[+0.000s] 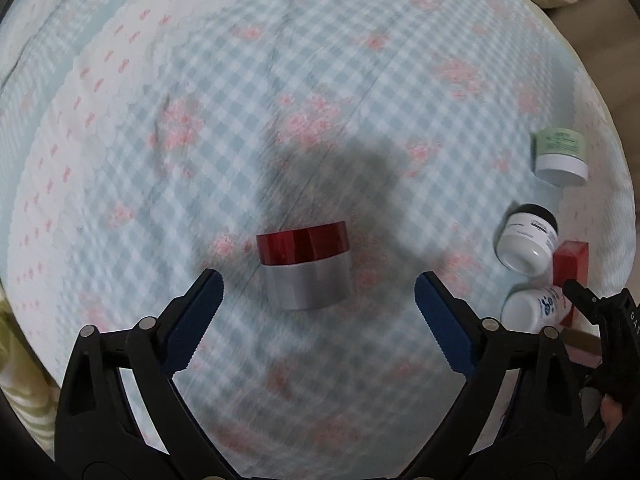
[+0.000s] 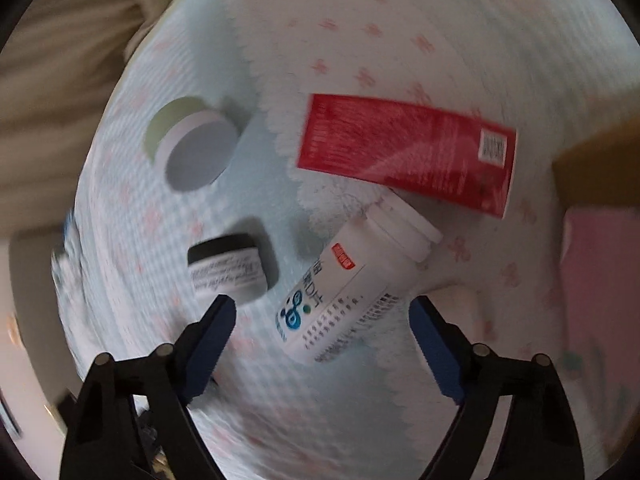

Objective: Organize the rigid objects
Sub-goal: 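Grasp the red-lidded silver jar with the left tool while the right tool grasps the white pill bottle, then lower the silver jar and pill bottle into the cardboard box and release both, then move both tools back toward the red box and small jars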

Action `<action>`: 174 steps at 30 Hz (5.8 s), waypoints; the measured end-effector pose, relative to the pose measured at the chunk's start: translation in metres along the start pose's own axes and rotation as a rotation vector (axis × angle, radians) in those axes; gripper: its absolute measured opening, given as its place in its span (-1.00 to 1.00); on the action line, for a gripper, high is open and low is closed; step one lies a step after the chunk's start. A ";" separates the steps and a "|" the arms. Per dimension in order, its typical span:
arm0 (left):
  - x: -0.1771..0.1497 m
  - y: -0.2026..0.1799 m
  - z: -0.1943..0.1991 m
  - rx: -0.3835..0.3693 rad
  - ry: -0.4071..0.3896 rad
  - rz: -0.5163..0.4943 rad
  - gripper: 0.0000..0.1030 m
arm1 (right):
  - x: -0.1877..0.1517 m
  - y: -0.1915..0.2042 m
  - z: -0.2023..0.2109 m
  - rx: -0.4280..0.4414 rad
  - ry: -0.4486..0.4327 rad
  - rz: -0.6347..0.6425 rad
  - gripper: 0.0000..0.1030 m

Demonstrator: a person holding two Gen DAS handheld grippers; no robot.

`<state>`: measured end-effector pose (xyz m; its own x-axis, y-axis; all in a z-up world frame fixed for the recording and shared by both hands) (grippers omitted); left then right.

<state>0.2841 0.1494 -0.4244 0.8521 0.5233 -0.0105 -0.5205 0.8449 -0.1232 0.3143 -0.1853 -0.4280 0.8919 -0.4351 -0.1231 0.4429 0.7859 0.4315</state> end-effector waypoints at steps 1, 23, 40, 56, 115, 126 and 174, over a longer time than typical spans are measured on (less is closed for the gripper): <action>0.000 0.001 -0.004 -0.001 0.001 0.005 0.79 | 0.001 -0.003 -0.003 0.014 0.002 -0.036 0.56; 0.000 0.015 -0.046 -0.034 0.053 0.051 0.00 | 0.000 -0.033 -0.025 0.066 -0.001 -0.358 -0.02; -0.027 -0.010 0.013 -0.065 -0.025 -0.102 0.00 | -0.032 -0.029 0.014 0.053 -0.040 -0.182 -0.03; -0.079 -0.038 0.157 -0.149 -0.200 -0.367 0.00 | -0.091 0.026 0.135 0.029 -0.192 0.232 -0.03; -0.306 -0.476 0.014 -0.159 0.042 -0.805 0.00 | 0.040 -0.301 0.240 -0.103 -0.073 0.370 -0.04; -0.275 -0.461 0.027 -0.176 0.003 -0.749 0.99 | 0.045 -0.305 0.234 0.014 -0.106 0.330 0.88; -0.198 -0.129 0.229 -0.095 -0.296 -0.633 0.99 | -0.154 -0.083 0.291 -0.237 -0.417 0.529 1.00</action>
<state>0.1697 -0.0382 -0.1790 0.9317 -0.0465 0.3601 0.0890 0.9907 -0.1025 0.1143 -0.3113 -0.1846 0.9046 -0.0634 0.4216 0.0103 0.9919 0.1268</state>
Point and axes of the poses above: each gripper's, at about its wrist camera, not at the fingertips, and z roughly against the way its jaws point, y to its left, x to its top, the point moved 1 cm from there along -z, roughly the way its jaws point, and after that the axes turned 3 degrees about y, right-handed, at the moved point
